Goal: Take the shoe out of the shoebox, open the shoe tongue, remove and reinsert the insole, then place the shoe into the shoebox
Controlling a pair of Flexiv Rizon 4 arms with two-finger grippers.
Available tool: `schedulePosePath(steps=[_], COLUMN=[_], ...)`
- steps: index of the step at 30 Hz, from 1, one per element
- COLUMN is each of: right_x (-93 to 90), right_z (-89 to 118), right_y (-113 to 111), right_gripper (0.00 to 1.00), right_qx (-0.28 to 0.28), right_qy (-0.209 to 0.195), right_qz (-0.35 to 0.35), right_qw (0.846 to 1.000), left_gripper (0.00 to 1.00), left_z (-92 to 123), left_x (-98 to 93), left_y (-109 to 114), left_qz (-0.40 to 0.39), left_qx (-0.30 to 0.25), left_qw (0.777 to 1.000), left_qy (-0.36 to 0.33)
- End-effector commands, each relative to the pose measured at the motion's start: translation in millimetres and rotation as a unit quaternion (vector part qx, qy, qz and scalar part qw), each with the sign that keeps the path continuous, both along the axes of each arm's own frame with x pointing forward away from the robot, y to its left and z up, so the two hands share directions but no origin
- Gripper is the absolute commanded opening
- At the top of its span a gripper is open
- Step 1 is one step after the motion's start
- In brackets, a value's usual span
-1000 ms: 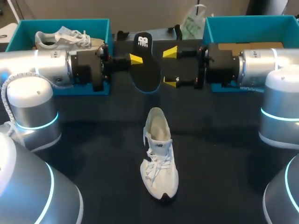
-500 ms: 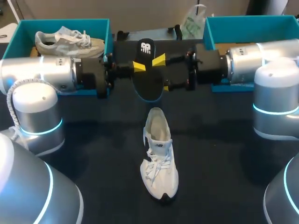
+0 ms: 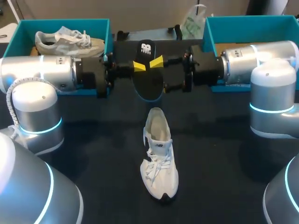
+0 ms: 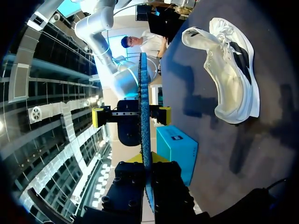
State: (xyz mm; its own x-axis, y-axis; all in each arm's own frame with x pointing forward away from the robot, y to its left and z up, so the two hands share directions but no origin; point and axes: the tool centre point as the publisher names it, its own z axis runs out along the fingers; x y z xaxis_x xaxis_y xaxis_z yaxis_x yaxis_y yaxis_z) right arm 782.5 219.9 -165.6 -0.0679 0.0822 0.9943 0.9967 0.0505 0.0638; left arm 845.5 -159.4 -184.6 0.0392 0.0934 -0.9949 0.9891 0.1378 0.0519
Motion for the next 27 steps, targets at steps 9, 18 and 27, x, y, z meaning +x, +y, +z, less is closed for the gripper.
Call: schedulePosePath(steps=[9, 18, 27], right_x=[2.9, 7.2, 2.2], right_z=[-15, -16, -14], right_y=[9, 8, 8], right_gripper=[1.0, 0.51, 0.46], right_qx=[-0.019, -0.032, -0.034], right_qy=[0.005, 0.003, 0.0], right_qz=[0.027, 0.02, 0.014], right_qw=[0.999, 0.999, 0.999], left_gripper=[0.0, 0.0, 0.0], left_z=[0, -2, -2], left_x=[-2.6, -5.4, -5.1], left_y=[-4, -5, -5], left_qz=[-0.003, -0.005, -0.004], left_qx=[-0.003, 0.0, 0.0], left_qw=[1.0, 1.0, 1.0], left_qy=[-0.004, -0.007, -0.007])
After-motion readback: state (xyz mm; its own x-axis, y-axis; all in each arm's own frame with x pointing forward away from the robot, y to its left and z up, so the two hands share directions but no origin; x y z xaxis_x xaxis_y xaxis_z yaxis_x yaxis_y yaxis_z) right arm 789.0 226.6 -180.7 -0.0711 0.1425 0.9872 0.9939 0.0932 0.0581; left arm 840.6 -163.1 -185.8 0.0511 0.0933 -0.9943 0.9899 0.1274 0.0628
